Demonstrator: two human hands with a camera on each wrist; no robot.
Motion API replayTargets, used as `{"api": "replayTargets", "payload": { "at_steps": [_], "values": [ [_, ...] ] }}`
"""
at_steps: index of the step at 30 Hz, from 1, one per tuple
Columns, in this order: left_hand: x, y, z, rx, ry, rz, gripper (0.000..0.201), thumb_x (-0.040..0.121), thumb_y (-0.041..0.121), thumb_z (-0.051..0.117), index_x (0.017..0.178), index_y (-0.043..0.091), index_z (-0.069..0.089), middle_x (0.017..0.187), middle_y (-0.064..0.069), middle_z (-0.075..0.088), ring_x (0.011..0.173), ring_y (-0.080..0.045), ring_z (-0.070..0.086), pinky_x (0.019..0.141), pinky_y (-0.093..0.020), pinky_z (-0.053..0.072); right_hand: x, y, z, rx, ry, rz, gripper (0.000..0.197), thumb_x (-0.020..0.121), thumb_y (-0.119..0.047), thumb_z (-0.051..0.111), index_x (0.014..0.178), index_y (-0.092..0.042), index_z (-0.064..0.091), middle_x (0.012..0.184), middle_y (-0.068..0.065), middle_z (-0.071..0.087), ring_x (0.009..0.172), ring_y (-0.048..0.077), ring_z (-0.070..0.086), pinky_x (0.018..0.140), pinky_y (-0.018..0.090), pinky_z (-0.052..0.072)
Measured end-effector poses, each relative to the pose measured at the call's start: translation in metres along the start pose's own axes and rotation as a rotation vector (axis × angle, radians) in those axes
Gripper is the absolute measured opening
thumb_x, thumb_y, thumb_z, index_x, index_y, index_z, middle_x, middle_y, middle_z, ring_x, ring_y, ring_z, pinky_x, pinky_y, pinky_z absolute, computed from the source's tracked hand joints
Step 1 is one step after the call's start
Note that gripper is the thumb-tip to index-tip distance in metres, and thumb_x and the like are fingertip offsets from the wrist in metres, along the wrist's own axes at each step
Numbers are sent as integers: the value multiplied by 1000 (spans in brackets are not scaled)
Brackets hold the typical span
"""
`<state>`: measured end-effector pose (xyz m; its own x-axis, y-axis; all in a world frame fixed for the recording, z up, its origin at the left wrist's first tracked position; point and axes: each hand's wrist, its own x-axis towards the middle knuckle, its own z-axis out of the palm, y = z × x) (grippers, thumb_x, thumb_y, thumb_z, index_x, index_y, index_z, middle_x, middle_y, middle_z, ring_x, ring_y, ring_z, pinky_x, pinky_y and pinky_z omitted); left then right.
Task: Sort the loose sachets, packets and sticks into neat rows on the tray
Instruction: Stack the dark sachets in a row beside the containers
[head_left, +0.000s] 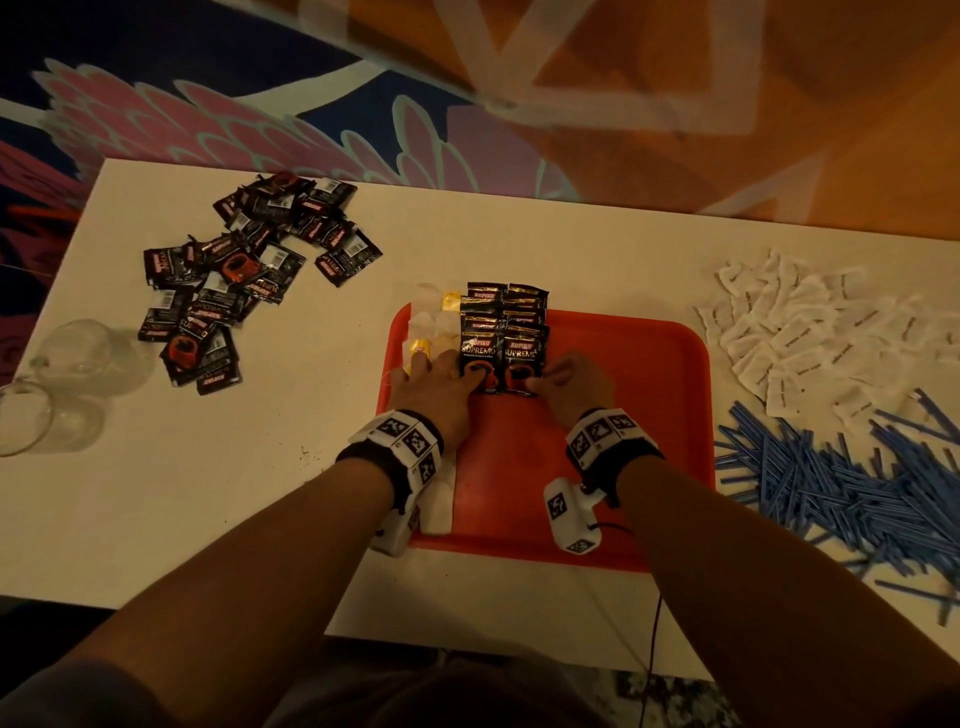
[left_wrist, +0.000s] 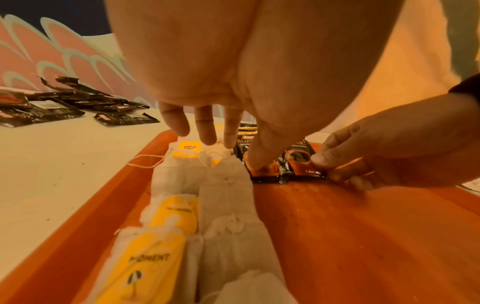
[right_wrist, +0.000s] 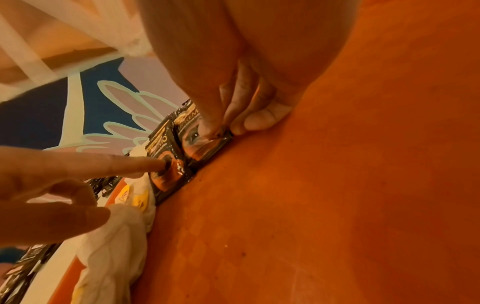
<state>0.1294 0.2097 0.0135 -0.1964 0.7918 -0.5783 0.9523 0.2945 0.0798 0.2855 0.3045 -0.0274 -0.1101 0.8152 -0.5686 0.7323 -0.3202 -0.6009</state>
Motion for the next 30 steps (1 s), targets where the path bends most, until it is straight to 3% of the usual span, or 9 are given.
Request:
{"api": "replayTargets", "payload": {
  "at_steps": [5,11,14,16,21,25,30],
  "values": [
    [0,-1,2,-8,16,5,69,92,23,51,153,40,24,155,-2,25,138,-36,24,112,-54,24,0,2,-3,21,33,10,26,84,-28,76,102,-20,59,78,-16,56,69,-5,48,53,15,34],
    [-1,-8,1,-157,119,26,63,91,21,54,149,39,35,152,0,31,136,-32,27,110,-49,27,-7,2,-3,18,56,-9,25,84,-32,75,101,-20,60,81,-15,56,72,-2,51,57,17,40],
    [-3,-24,-2,-300,185,-37,50,94,26,55,143,30,46,147,-4,37,132,-30,34,106,-47,35,-12,-2,-2,-7,58,-35,22,87,-32,71,103,-19,61,83,-14,55,75,2,53,61,18,43],
    [-2,-41,-5,-377,188,-115,51,91,29,59,140,27,47,146,-6,35,131,-31,34,105,-49,39,-16,-5,-2,-32,54,-65,19,90,-32,69,103,-21,60,83,-14,55,74,1,50,58,16,39],
    [6,-114,-8,-396,176,-332,57,96,32,51,150,22,35,156,-12,22,140,-39,23,112,-51,33,-32,-13,3,-69,22,-137,13,91,-29,66,99,-24,57,85,-15,52,80,5,51,59,17,38],
    [13,-182,-7,-375,159,-485,68,96,31,54,156,26,23,164,-13,3,148,-43,5,117,-56,24,-42,-19,12,-100,-17,-165,13,91,-28,66,100,-24,59,86,-16,54,79,2,51,60,17,38],
    [28,-250,7,-300,58,-563,79,93,50,52,157,35,10,165,-14,-9,148,-49,-4,119,-63,11,-57,-31,31,-161,-60,-223,10,92,-24,66,97,-23,57,86,-14,53,78,4,50,60,18,38]
  ]
}}
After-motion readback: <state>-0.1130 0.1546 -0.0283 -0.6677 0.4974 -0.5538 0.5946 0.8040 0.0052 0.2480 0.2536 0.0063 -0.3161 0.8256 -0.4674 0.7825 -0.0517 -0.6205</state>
